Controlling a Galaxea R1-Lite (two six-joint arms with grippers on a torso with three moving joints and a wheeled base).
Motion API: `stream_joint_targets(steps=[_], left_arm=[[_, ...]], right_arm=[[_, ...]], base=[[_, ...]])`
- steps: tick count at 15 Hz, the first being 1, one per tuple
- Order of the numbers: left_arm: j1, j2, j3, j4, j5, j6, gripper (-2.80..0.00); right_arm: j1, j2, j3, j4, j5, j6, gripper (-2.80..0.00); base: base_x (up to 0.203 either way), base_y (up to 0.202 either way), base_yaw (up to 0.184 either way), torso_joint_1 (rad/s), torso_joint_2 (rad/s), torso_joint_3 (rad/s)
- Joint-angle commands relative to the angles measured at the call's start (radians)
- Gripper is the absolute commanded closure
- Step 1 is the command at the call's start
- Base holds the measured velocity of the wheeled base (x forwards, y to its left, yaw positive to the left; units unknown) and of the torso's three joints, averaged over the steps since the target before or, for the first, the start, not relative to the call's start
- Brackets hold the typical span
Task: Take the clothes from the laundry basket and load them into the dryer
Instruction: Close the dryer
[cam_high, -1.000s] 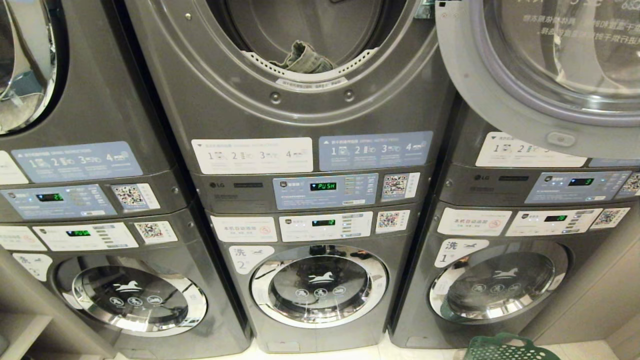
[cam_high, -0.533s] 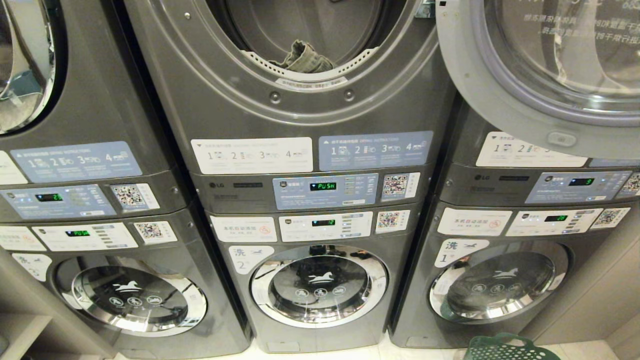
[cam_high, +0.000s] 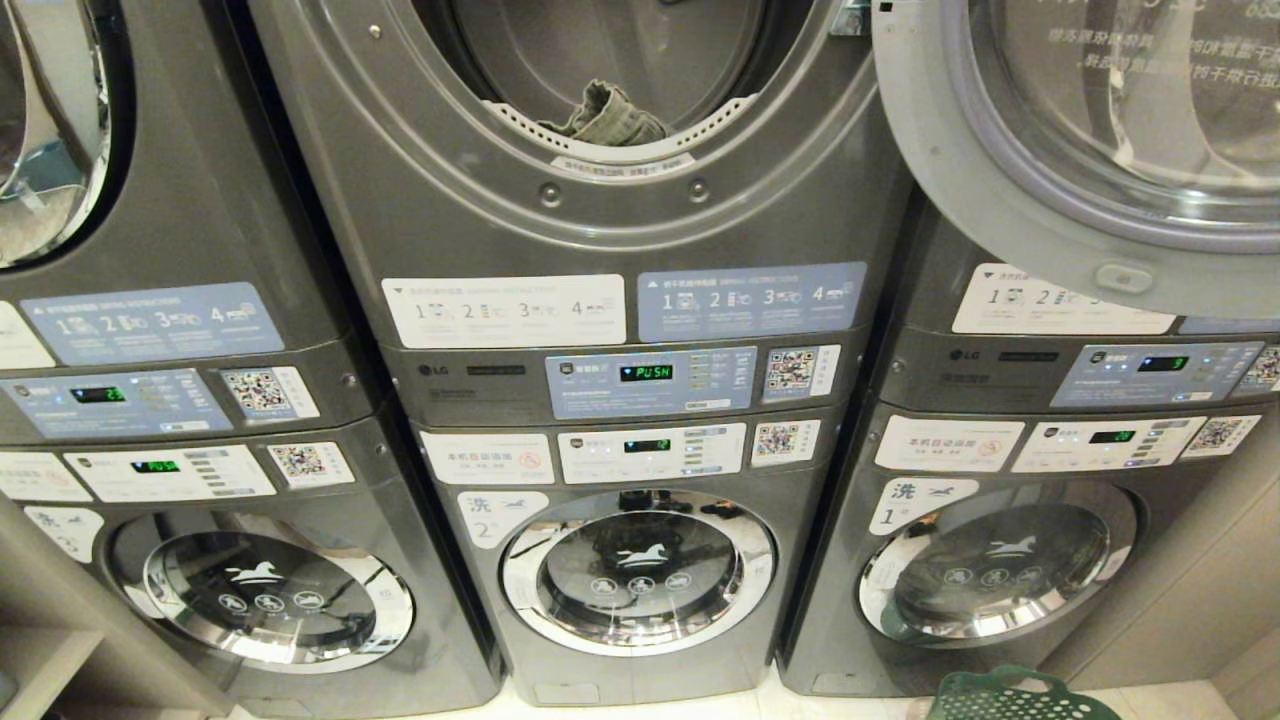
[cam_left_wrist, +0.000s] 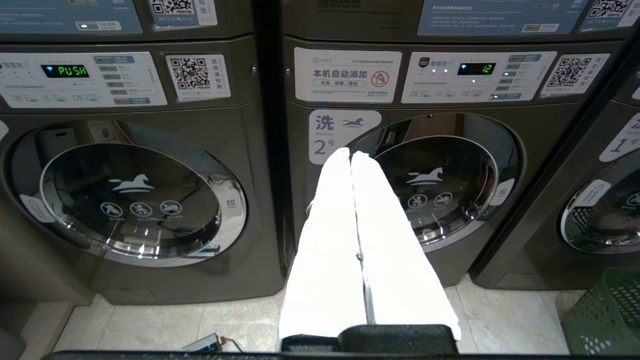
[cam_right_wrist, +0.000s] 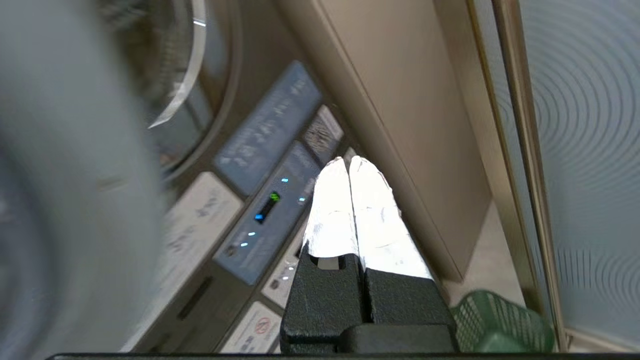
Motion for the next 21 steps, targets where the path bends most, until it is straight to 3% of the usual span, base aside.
stream_joint_targets(steps=[1, 2, 6, 8, 12, 16, 21], left_arm=[[0.0, -0.002, 0.0, 0.0, 0.0, 0.0, 0.0], [0.0, 0.0, 0.0, 0.0, 0.0, 0.0, 0.0], [0.0, -0.002, 0.0, 0.0, 0.0, 0.0, 0.0], [0.0, -0.001, 0.0, 0.0, 0.0, 0.0, 0.0], [0.0, -0.001, 0.0, 0.0, 0.0, 0.0, 0.0], [0.0, 0.0, 0.0, 0.0, 0.0, 0.0, 0.0], [0.0, -0.002, 0.0, 0.0, 0.0, 0.0, 0.0]], right_arm=[[-0.035, 0.173, 0.032, -0.112, 0.012, 0.008, 0.0], [-0.044, 0.233, 0.043, -0.218, 0.053, 0.011, 0.0], [-0.054, 0.311, 0.111, -0.503, 0.359, 0.012, 0.0], [-0.055, 0.387, 0.13, -0.654, 0.447, 0.016, 0.0], [-0.055, 0.567, 0.107, -0.918, 0.508, 0.021, 0.0], [-0.059, 0.727, 0.063, -1.262, 0.583, 0.133, 0.0], [-0.053, 0.823, -0.024, -1.291, 0.678, 0.211, 0.0]], base=[[0.0, 0.0, 0.0, 0.0, 0.0, 0.0], [0.0, 0.0, 0.0, 0.0, 0.0, 0.0], [0.0, 0.0, 0.0, 0.0, 0.0, 0.0], [0.0, 0.0, 0.0, 0.0, 0.0, 0.0], [0.0, 0.0, 0.0, 0.0, 0.0, 0.0], [0.0, 0.0, 0.0, 0.0, 0.0, 0.0], [0.0, 0.0, 0.0, 0.0, 0.0, 0.0]])
